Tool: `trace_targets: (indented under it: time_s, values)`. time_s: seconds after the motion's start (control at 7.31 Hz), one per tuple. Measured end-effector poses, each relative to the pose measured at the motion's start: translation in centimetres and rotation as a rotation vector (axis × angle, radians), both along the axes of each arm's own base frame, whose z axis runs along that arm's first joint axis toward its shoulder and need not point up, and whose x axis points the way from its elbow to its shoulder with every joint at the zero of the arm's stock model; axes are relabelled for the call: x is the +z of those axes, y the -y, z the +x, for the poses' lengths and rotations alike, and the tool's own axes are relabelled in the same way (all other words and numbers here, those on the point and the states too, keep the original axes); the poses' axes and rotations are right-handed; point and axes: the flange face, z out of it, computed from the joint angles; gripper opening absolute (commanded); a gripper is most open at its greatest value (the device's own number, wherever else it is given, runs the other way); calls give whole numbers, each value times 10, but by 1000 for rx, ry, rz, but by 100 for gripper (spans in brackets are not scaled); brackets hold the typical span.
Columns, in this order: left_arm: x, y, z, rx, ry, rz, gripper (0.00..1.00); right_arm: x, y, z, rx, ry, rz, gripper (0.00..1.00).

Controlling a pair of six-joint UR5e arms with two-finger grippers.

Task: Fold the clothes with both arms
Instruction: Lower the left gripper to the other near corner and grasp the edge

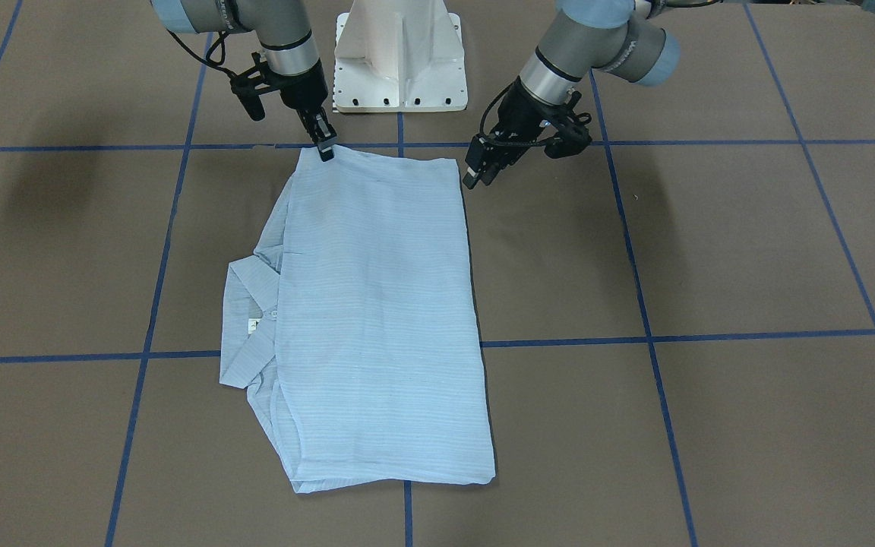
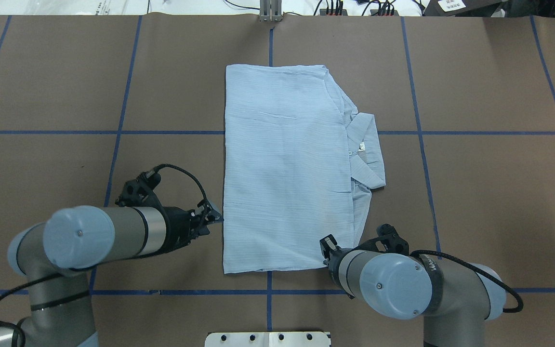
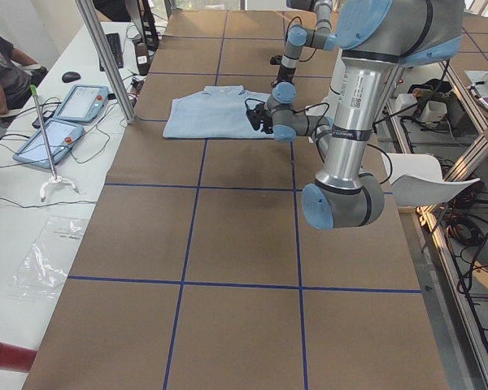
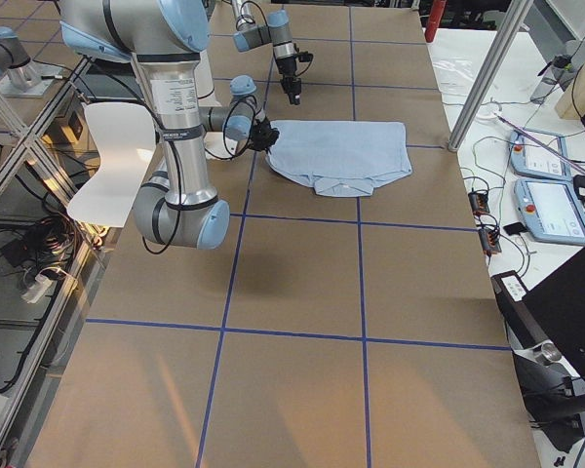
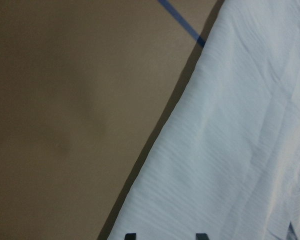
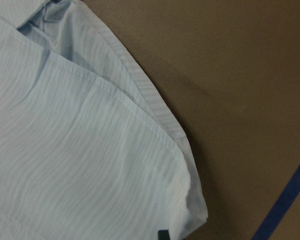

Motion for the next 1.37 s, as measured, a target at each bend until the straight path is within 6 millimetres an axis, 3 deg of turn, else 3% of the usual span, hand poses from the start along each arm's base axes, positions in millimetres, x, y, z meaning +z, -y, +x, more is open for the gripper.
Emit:
trace_targets:
  time_s: [0.14, 0.41, 1.37]
  values:
    - [3, -24, 19, 16, 32, -8, 51, 0, 0, 1, 0, 1, 0, 0]
    - [-4, -49, 42, 44, 78, -14, 51, -3, 0, 3, 0, 7, 1, 0]
    - [0, -52, 66, 52, 131, -20, 51, -4, -1, 4, 0, 10, 2, 0]
